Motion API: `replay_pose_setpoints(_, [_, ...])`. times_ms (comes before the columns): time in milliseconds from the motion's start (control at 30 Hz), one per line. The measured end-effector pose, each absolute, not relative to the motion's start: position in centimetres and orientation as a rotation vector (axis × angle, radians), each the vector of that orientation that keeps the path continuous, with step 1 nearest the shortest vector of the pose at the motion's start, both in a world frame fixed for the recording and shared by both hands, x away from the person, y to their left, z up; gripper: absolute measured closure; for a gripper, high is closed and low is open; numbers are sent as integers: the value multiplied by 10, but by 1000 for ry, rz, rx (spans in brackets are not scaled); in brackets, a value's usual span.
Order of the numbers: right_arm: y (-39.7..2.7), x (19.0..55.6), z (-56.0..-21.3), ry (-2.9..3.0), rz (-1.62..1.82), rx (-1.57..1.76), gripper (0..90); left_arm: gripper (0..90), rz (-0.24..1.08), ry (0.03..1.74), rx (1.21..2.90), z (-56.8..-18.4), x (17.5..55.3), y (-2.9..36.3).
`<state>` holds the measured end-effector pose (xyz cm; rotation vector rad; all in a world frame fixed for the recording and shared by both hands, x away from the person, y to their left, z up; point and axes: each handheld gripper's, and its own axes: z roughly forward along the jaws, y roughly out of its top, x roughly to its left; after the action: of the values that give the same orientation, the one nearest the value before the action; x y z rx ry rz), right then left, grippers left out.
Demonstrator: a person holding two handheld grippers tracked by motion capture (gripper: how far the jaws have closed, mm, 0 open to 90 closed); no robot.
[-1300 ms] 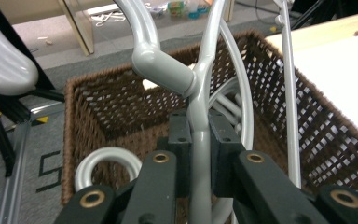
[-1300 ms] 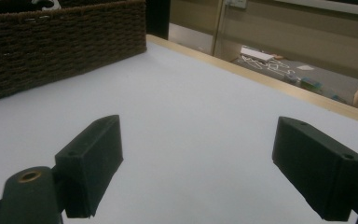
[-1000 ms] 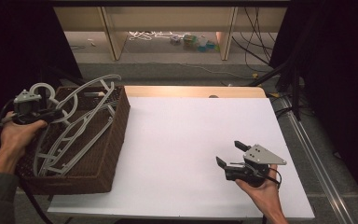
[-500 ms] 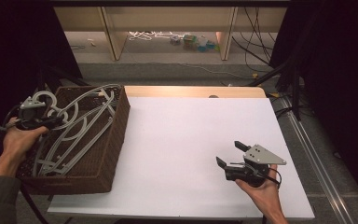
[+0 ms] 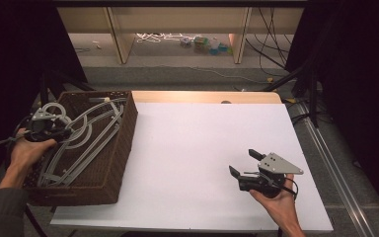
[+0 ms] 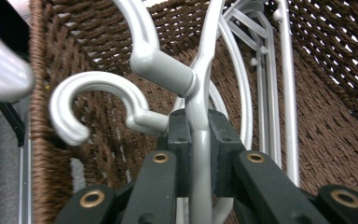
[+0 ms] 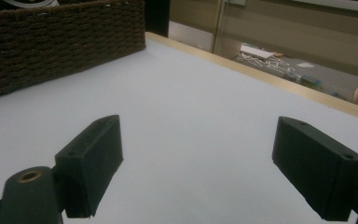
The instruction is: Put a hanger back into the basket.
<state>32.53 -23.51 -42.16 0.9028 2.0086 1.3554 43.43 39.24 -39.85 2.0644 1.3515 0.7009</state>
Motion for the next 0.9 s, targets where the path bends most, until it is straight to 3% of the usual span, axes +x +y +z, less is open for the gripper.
replay_pose_setpoints(467, [-235, 326, -422, 2007, 1353, 907, 169, 801, 744, 1423, 2073, -421, 440, 390])
replay_pose_setpoints(633, [-236, 325, -422, 2018, 1353, 905, 169, 739, 747, 1457, 2050, -424, 437, 391])
replay_pose_setpoints(900, [-235, 325, -422, 2007, 1363, 908, 169, 539, 750, 1495, 1866, -405, 425, 395])
